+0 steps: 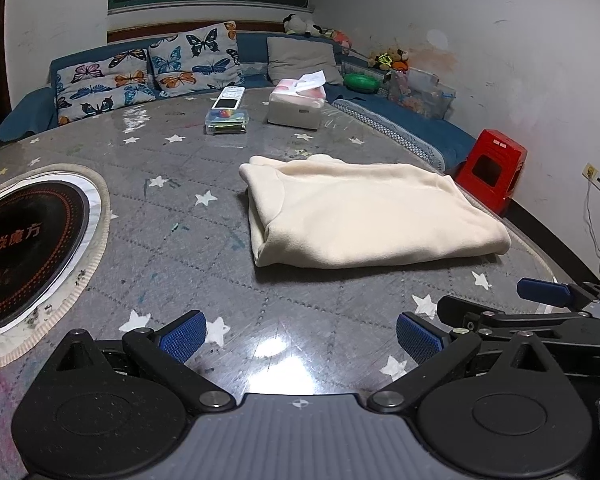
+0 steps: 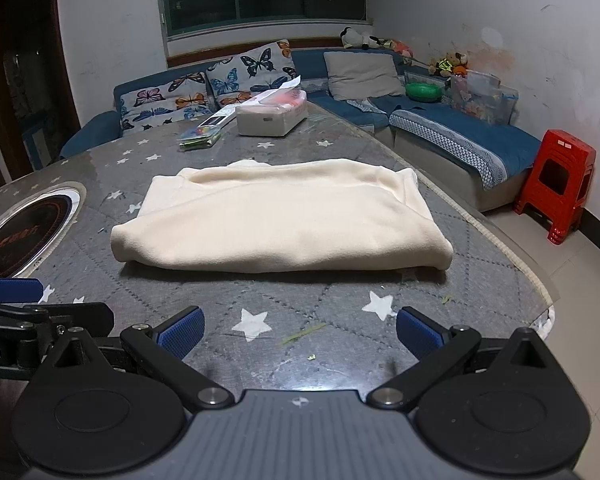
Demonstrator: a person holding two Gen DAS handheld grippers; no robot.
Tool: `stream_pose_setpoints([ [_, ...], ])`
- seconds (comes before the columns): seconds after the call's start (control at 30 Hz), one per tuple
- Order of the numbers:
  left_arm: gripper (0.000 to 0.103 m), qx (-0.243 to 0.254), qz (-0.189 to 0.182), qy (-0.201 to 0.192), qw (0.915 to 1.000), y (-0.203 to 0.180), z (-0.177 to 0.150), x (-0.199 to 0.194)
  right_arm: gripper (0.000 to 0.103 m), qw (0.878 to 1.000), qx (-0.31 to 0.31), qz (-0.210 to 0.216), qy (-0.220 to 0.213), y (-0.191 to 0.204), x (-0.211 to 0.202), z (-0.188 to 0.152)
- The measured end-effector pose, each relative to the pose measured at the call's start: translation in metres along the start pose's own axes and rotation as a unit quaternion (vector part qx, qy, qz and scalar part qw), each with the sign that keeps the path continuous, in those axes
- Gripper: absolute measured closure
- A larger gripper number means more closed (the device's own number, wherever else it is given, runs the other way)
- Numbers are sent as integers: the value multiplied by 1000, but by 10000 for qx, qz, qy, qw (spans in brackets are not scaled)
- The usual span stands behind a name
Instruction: Fold clothes
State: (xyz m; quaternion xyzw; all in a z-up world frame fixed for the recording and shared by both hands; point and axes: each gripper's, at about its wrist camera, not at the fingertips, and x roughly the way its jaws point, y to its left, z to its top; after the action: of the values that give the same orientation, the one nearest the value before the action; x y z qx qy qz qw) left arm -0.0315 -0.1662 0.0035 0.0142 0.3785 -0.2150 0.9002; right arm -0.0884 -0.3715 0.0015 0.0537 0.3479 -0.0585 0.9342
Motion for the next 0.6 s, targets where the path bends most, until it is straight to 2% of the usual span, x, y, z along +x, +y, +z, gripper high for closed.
stream_pose_setpoints([
  [0.6,0,25,8,37,10000,-1,4,4,0,10000,4,-7,43,0,6,2],
])
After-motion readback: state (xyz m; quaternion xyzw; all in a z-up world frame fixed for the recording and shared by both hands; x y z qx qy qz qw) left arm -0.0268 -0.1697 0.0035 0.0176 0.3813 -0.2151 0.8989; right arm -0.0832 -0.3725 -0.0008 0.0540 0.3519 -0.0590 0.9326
